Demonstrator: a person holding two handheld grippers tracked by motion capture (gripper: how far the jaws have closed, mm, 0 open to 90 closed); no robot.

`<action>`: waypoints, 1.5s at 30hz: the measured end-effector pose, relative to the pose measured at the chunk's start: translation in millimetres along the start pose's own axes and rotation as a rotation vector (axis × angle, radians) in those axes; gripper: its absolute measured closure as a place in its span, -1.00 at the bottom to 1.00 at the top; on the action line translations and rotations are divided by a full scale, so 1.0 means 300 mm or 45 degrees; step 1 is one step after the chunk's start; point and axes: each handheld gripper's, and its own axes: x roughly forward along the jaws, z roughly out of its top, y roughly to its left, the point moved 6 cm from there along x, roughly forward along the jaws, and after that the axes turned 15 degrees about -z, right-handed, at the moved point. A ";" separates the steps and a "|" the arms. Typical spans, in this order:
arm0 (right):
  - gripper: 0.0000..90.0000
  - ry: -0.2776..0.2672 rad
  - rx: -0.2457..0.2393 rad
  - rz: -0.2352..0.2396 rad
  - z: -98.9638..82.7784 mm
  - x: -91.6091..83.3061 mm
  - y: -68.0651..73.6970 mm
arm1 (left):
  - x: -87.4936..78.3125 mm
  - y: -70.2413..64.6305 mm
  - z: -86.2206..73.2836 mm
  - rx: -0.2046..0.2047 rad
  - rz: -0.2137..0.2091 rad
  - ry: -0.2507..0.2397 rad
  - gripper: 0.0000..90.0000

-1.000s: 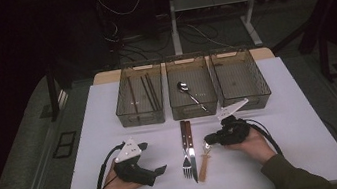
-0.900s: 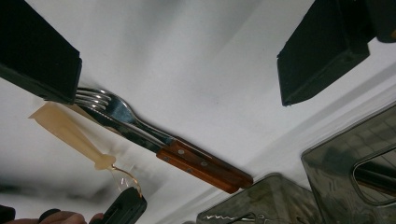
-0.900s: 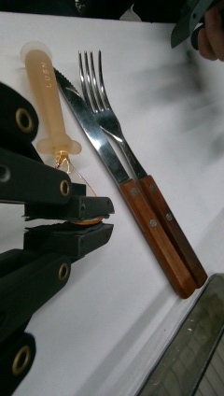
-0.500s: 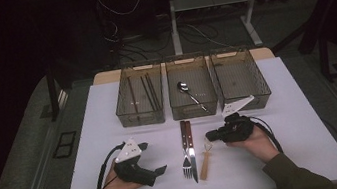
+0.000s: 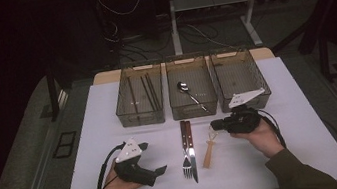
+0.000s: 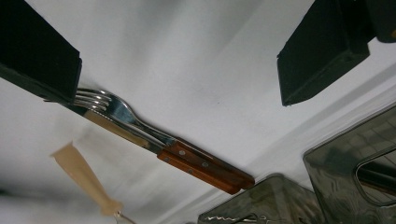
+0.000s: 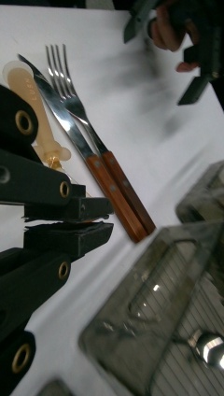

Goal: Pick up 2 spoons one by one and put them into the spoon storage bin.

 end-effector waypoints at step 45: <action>0.93 -0.143 0.255 -0.361 0.395 0.035 -0.275 | 0.005 -0.004 0.000 0.009 0.003 -0.007 -1.00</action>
